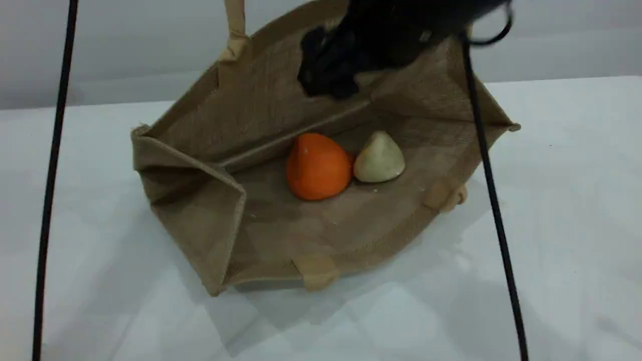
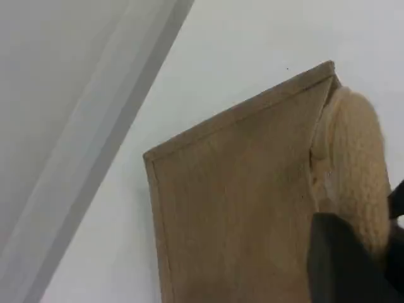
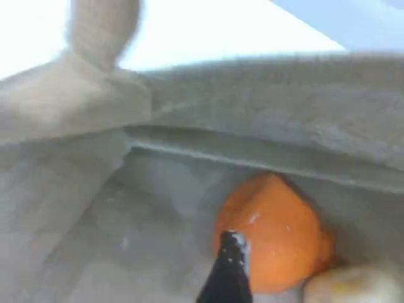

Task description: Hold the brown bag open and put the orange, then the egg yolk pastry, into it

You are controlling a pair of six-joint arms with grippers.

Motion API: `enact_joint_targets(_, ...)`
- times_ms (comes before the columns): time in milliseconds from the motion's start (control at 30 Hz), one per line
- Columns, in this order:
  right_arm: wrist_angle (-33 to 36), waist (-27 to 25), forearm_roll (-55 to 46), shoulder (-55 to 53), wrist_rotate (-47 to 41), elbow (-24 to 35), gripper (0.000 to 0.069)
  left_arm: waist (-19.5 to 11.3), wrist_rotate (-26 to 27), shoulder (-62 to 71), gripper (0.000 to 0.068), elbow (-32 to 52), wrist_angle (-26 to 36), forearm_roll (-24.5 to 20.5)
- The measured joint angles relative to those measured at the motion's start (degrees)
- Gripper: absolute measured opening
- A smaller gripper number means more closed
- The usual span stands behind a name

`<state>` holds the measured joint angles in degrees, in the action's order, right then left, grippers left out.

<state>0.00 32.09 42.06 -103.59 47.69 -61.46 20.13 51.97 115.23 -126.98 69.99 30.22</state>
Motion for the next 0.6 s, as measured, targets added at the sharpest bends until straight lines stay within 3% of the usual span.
enact_joint_targets(367,15.4,-14.8,-0.4,15.1,-0.7,0.0,0.0573,0.0,0.0,0.0,0.0096,0.0,0.0,0.0)
enact_joint_targets(600,17.8,-27.8,-0.4,18.9,-0.7,-0.1,0.0573,0.0,0.0,0.0,0.0096,0.0,0.0,0.0)
